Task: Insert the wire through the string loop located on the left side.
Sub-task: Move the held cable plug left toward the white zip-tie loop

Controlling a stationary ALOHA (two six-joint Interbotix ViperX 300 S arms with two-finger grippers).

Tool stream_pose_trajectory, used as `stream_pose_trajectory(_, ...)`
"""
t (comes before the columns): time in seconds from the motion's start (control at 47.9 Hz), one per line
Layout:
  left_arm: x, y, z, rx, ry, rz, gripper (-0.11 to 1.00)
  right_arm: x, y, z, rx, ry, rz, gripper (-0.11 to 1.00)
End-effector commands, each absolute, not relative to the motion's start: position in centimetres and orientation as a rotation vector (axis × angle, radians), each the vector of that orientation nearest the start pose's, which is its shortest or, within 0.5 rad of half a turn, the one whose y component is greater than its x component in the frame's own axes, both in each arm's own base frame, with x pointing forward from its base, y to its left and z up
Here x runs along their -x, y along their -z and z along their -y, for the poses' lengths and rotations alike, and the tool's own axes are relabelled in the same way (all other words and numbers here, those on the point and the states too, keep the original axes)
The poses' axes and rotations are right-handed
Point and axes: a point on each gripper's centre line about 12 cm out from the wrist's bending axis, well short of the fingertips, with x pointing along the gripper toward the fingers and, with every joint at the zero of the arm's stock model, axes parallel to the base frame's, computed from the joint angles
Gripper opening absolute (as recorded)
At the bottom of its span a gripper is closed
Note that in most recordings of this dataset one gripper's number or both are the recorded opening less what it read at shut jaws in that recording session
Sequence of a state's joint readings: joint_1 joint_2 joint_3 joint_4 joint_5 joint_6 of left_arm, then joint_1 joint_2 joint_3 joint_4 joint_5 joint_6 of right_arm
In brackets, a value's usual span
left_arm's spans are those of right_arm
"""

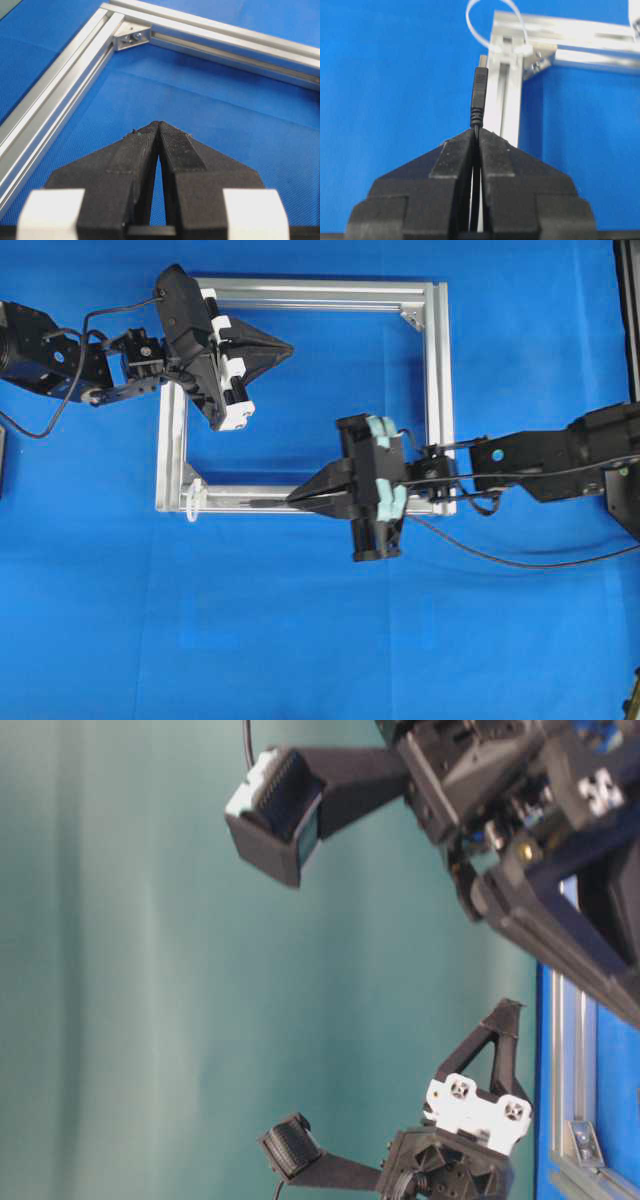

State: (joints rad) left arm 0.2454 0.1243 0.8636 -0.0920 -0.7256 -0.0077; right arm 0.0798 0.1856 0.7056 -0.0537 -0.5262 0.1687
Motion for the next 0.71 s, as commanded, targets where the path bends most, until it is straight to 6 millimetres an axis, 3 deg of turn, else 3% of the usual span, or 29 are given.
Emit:
stream_pose_trajectory(0.0, -36.4, -15.0, -9.8, 0.096, -0.311, -0.210, 0.00, -42.5, -14.9, -3.9, -0.104, -0.096, -0.318, 0.00)
stream_pose_trajectory(0.292, -36.4, -14.9, -9.8, 0.096, -0.311, -0.211, 0.00, -44.8, -15.1, -4.2, -0.081, -0.115, -0.296, 0.00)
stream_pose_trajectory(0.689, -36.4, -14.9, -9.8, 0.095, -0.311, -0.213, 0.00, -44.8, -14.8, -4.0, -0.081, -0.110, -0.305, 0.00)
